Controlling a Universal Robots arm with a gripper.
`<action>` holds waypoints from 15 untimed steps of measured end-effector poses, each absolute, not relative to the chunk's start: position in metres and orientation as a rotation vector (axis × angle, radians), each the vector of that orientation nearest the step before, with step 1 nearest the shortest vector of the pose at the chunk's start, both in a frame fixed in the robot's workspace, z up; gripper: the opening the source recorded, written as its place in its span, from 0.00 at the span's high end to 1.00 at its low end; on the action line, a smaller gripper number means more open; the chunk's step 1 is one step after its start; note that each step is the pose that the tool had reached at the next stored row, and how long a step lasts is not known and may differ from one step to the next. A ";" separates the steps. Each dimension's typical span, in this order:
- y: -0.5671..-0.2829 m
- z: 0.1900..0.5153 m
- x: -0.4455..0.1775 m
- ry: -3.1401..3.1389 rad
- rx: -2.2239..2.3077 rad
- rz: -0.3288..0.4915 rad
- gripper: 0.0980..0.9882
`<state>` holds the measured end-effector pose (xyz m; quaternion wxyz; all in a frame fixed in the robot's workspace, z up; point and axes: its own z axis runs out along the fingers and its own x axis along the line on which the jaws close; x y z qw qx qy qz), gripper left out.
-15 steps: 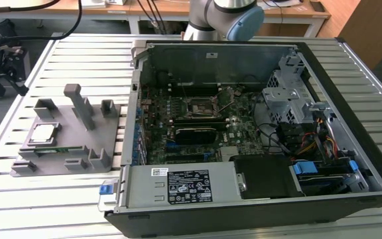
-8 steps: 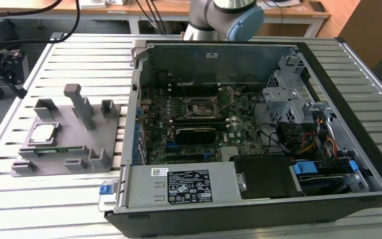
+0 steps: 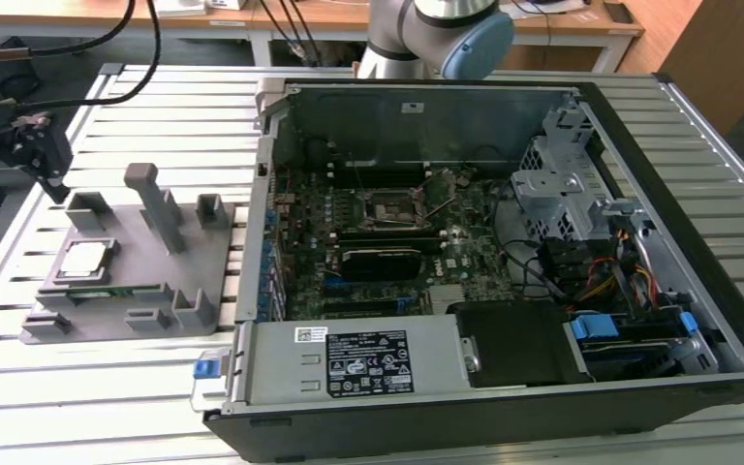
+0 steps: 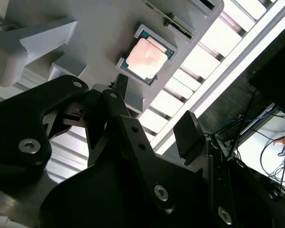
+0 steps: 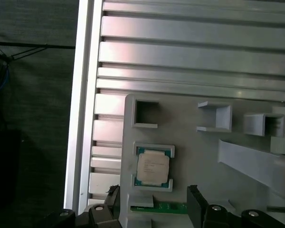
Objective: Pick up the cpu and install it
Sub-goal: 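Pick up the cpu and move it towards the insertion slot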
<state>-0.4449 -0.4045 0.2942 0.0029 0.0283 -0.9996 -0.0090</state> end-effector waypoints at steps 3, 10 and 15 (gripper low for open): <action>-0.404 0.291 -0.445 -3.135 0.084 -0.029 0.37; -0.404 0.285 -0.445 -3.136 0.061 -0.043 0.37; -0.405 0.281 -0.445 -3.136 0.058 -0.043 0.37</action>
